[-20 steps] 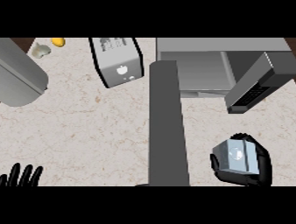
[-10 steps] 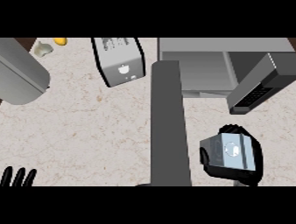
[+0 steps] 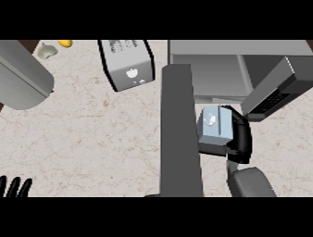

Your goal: Pick up the milk, place it into the microwave and close the microwave

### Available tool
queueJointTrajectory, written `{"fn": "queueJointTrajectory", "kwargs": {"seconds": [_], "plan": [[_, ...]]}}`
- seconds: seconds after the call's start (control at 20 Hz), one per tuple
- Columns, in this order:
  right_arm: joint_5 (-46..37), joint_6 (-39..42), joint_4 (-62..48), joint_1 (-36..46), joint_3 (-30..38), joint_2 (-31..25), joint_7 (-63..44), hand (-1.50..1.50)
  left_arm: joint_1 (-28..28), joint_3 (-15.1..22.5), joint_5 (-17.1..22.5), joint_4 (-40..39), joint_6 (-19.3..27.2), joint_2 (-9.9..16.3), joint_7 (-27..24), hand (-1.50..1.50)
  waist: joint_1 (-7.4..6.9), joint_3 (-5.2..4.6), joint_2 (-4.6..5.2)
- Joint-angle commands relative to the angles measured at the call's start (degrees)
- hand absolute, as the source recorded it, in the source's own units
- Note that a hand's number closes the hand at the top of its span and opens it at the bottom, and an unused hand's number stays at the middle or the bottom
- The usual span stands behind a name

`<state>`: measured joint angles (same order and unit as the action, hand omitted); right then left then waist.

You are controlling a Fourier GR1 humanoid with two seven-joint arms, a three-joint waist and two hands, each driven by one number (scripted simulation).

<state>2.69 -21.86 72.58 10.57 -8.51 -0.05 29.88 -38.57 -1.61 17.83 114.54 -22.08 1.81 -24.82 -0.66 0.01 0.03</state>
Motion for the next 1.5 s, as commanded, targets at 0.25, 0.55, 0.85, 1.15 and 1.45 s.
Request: {"fn": "queueJointTrajectory", "kwargs": {"seconds": [0.25, 0.55, 0.85, 1.15, 1.45], "plan": [[1.52, -4.73, -26.13, 16.52, 6.64, 0.01, 5.23, 1.5, 2.6, -3.34, 3.77, 0.33, -1.14, 2.4, 3.41, -1.5, -0.88, 0.08, 0.43], [5.53, -2.04, -43.03, 28.4, 13.89, -2.45, 8.96, 1.5, 0.97, -0.76, -0.86, -2.59, -1.62, -0.2, -0.27, -1.5, -1.59, 0.1, 0.65], [2.26, -7.55, -54.31, 34.04, 15.38, -5.68, 11.61, 1.5, 0.32, -2.39, 3.49, 0.6, -3.39, 1.85, 2.4, -1.5, -2.76, 0.15, 1.09], [1.25, -9.27, -60.37, 36.49, 16.46, -7.82, 14.94, 1.5, 4.14, -4.03, 3.08, -4.05, -4.56, 3.08, 0.82, -1.5, -4.1, 0.22, 1.94], [-1.84, -12.64, -63.14, 39.94, 14.79, -10.64, 16.01, 1.5, 5.52, -3.61, 2.66, -5.05, -5.38, 3.27, 0.4, -1.5, -5.46, 0.28, 2.51]]}}
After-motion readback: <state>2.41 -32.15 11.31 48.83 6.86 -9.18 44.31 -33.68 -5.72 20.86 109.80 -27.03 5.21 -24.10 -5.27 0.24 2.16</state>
